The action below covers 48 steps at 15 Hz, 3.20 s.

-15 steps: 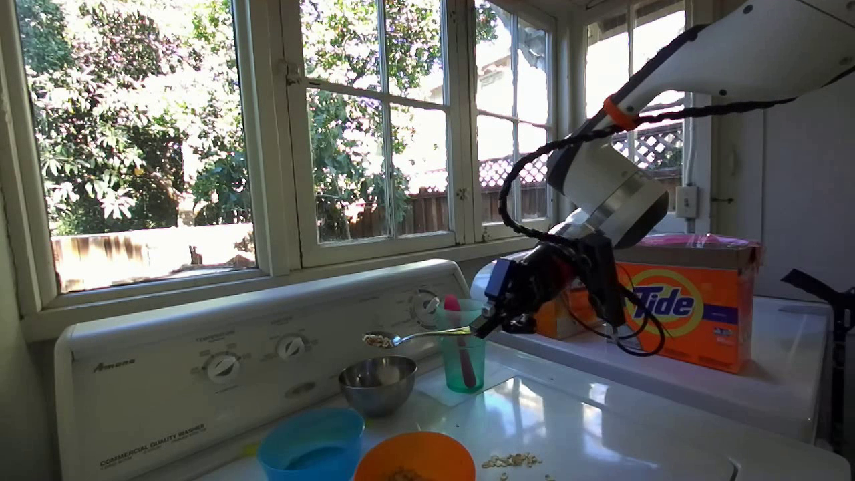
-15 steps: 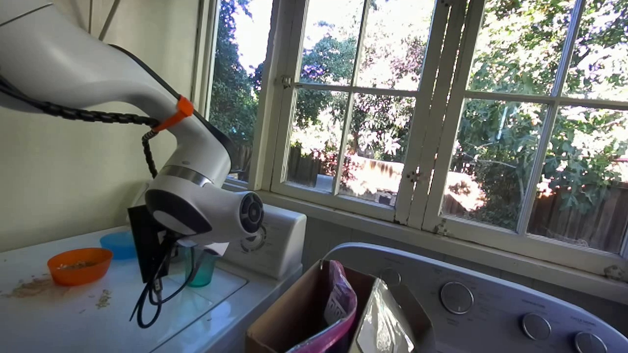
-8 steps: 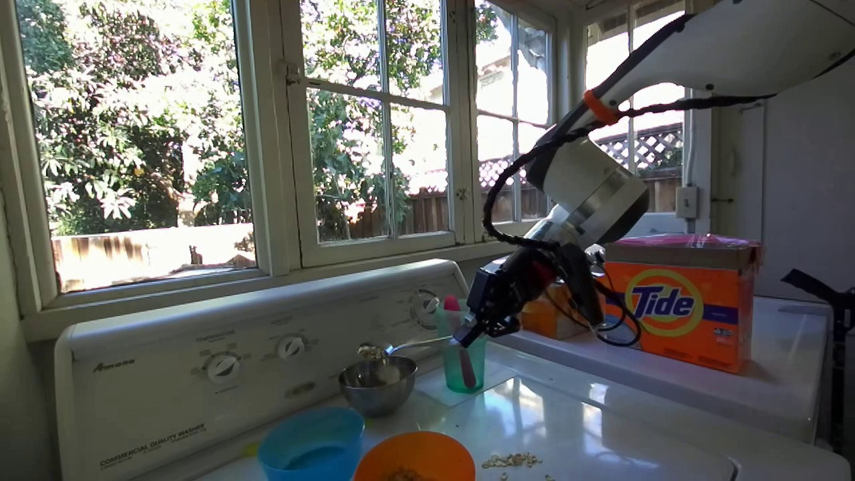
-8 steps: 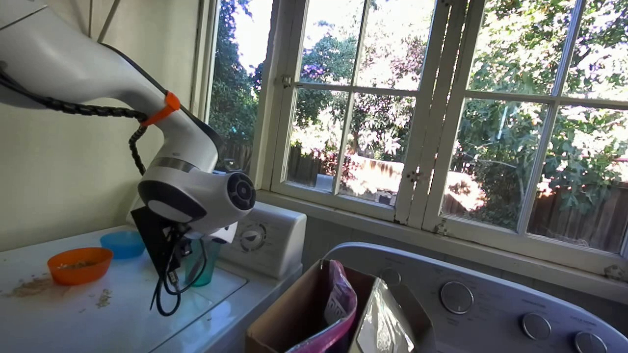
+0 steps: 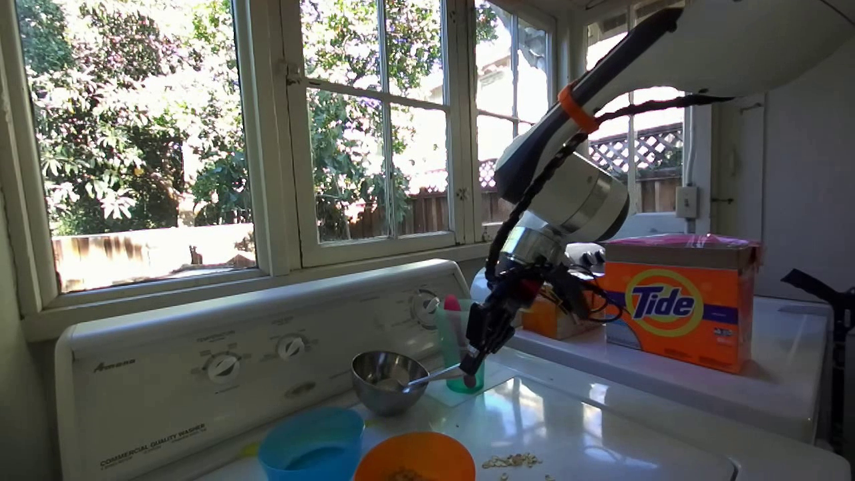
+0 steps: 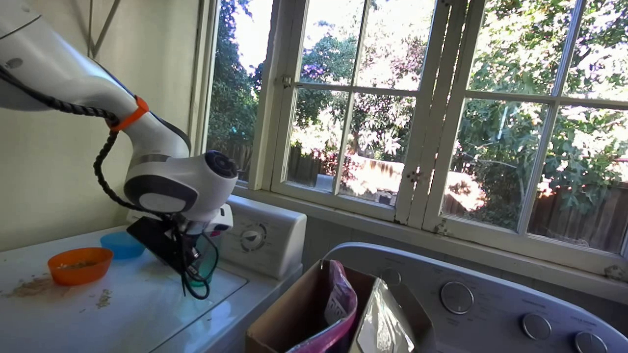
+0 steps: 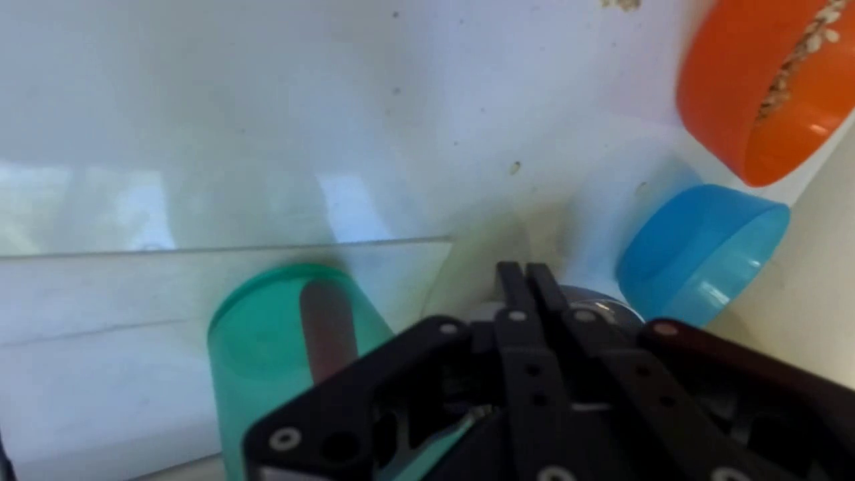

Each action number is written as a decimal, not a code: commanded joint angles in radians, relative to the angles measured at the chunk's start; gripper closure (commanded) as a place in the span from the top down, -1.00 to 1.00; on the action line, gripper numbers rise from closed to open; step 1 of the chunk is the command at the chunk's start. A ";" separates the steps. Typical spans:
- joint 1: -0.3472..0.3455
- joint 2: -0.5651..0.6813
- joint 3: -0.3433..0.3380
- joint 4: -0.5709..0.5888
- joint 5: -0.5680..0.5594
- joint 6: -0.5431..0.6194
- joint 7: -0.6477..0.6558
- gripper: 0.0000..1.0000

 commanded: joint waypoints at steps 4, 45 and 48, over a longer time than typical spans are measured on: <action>-0.014 -0.030 0.076 -0.032 -0.154 0.191 -0.040 -0.98; -0.004 -0.276 0.055 -0.282 -0.174 -0.305 0.187 -0.98; 0.003 -0.256 0.067 -0.267 -0.182 -0.312 0.190 -0.98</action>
